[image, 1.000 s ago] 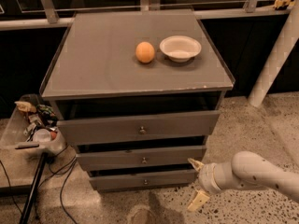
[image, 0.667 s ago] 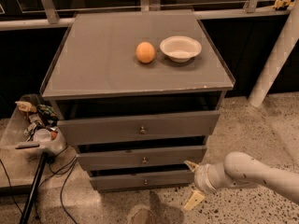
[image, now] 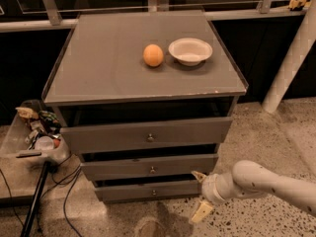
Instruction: Open bottom drawer
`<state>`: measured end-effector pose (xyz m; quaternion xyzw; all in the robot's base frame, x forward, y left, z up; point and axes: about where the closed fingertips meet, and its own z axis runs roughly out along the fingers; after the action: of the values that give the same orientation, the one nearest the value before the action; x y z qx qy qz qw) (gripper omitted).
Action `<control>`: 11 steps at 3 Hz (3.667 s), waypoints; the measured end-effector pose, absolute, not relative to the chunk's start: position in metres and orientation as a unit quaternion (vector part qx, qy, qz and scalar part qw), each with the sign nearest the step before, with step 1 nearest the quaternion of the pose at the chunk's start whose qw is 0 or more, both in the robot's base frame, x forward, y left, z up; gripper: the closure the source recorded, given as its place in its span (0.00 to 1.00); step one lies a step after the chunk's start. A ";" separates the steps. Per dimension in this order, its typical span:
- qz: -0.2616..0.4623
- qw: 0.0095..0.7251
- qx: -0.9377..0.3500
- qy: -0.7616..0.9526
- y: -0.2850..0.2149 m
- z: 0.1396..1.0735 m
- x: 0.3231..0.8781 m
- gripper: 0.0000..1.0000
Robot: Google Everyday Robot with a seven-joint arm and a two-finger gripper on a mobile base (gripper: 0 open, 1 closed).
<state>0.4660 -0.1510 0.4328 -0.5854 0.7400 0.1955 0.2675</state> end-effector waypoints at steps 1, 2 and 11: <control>0.218 0.270 -0.586 0.732 -0.148 0.406 0.473 0.00; 0.240 0.277 -0.576 0.731 -0.154 0.370 0.482 0.00; 0.267 0.387 -0.526 0.708 -0.152 0.229 0.548 0.00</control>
Offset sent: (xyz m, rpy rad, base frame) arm 0.0296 -0.0126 -0.1083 0.1430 0.0569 0.0032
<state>0.5478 -0.1517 0.2286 -0.5263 0.7084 0.2669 0.3871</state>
